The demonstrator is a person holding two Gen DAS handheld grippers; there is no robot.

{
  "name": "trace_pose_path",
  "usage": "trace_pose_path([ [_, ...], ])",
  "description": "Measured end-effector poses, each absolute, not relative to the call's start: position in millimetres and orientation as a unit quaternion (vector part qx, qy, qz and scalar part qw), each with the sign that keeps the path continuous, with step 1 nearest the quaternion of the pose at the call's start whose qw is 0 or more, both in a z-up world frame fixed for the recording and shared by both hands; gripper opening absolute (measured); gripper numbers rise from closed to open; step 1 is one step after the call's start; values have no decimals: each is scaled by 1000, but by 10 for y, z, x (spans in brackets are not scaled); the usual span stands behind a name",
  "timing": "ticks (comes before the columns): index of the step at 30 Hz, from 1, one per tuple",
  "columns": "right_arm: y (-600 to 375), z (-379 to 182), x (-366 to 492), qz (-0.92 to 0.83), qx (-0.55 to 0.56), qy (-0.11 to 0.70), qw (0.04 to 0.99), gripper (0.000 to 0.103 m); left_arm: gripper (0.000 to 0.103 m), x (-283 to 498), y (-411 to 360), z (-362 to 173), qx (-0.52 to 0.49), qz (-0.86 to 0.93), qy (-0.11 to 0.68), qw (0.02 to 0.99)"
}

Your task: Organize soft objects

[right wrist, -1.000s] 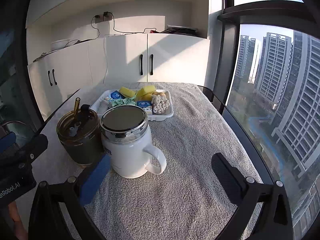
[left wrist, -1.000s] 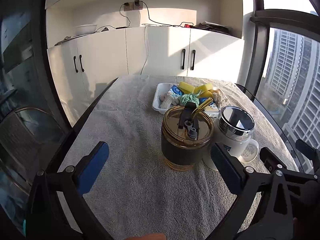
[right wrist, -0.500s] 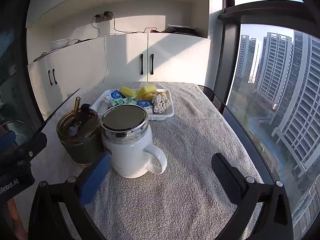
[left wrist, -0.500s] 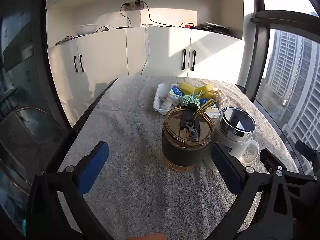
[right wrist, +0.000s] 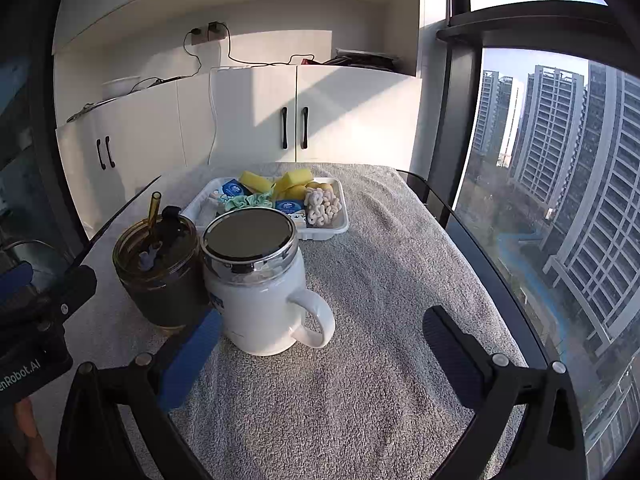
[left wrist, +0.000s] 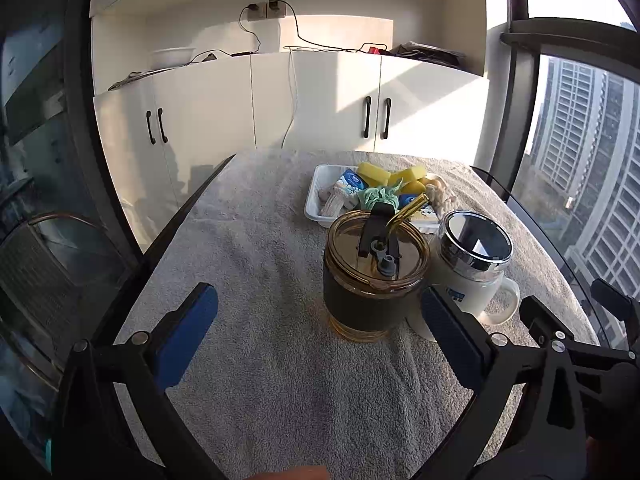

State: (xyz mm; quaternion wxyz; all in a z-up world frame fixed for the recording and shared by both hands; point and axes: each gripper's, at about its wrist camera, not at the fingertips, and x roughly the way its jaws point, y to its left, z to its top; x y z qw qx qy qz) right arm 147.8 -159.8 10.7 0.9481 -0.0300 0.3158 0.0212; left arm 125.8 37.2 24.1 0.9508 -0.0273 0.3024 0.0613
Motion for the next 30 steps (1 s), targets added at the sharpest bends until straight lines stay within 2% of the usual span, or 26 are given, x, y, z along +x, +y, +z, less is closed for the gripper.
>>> trace_pose_path([
  [30,-1609,97,1493,22,-31,317,948,103,103,1306,364,220,-27,61,306,950],
])
